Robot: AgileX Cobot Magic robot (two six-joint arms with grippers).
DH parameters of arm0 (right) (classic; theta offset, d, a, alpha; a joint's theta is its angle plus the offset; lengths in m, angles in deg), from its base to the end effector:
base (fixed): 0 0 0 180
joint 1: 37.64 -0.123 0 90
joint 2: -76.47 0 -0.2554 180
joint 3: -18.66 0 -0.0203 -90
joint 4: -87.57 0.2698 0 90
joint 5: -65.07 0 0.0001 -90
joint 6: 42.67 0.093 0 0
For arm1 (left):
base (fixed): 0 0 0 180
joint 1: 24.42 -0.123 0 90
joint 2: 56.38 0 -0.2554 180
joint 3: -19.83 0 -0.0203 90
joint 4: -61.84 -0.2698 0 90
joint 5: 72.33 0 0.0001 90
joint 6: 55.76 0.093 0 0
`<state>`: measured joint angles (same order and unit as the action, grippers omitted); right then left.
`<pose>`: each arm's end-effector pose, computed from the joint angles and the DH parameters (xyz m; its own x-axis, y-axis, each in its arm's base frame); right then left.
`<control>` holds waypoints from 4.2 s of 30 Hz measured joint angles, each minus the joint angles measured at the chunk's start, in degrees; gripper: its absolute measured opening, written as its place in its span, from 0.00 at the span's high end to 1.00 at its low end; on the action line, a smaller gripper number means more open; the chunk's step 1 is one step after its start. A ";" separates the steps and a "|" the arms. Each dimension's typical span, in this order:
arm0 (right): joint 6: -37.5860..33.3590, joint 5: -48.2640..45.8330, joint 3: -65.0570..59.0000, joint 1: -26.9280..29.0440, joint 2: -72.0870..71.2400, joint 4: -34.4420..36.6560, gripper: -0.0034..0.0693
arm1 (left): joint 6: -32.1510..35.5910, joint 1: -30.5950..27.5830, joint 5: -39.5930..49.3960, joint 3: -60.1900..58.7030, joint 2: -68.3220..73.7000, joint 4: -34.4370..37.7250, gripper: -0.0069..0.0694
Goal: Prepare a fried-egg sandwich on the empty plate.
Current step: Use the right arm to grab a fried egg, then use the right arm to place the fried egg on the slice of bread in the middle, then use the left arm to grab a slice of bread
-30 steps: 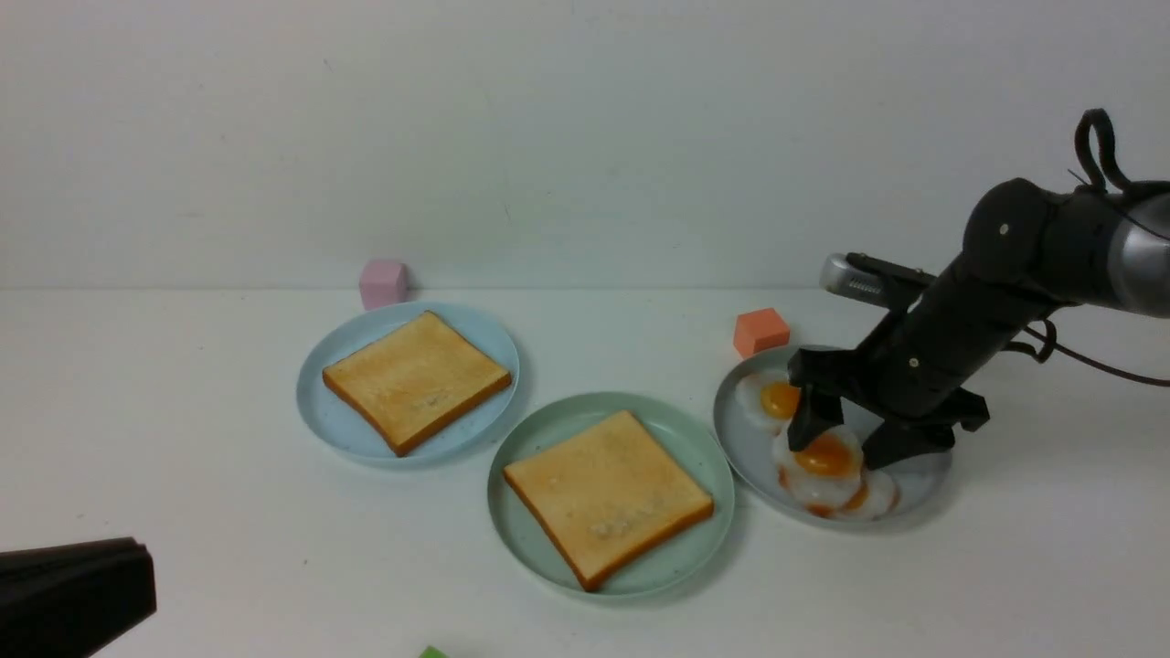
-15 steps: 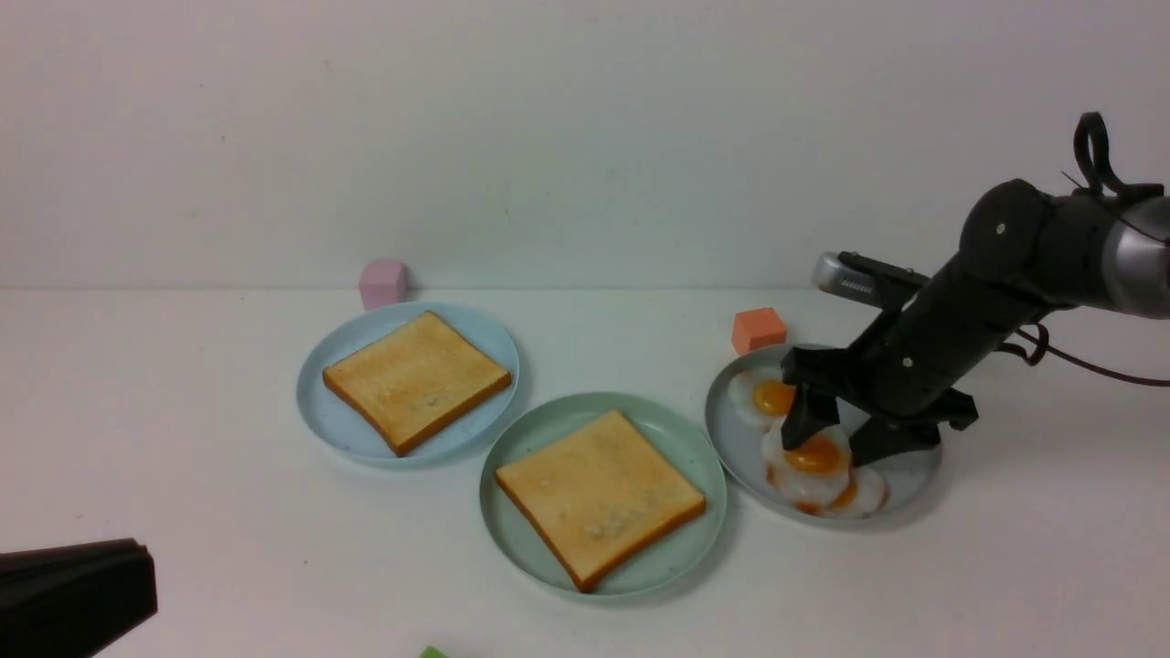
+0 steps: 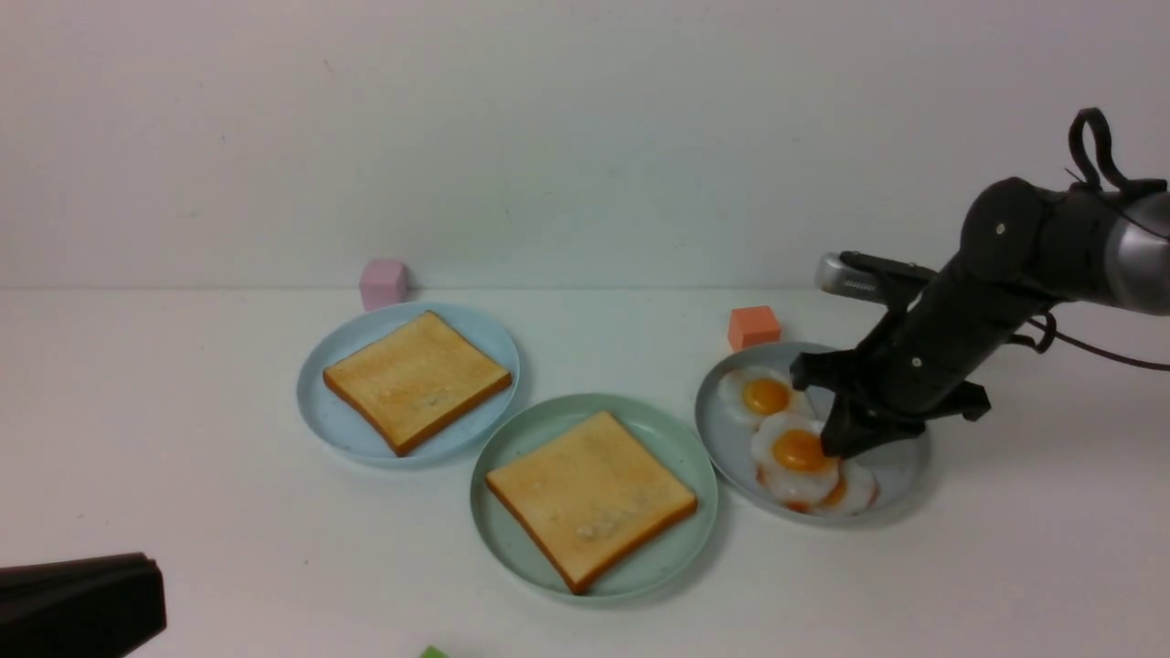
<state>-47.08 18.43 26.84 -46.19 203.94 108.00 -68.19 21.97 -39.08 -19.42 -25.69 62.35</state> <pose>0.4170 0.0866 0.1249 -0.9733 0.0224 -0.2282 -0.0454 0.9566 0.2877 0.0806 -0.0853 0.3436 -0.3153 0.0084 -0.9490 0.6741 0.7059 -0.2177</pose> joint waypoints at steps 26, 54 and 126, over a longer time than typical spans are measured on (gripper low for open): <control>-4.20 -6.89 -0.57 -1.58 -16.34 4.01 0.87 | 0.00 0.00 0.00 0.00 0.00 -1.78 0.93; -7.25 6.42 -0.78 -15.98 -1.00 22.50 0.68 | 0.05 0.00 0.00 0.00 0.00 -6.16 0.91; 4.42 -20.27 -18.62 -32.55 -71.83 -15.27 0.93 | 25.50 -27.46 0.27 45.77 96.70 -7.30 0.64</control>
<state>-42.67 -1.84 8.22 -78.74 132.11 92.73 -42.68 -5.49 -38.81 26.35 71.01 55.05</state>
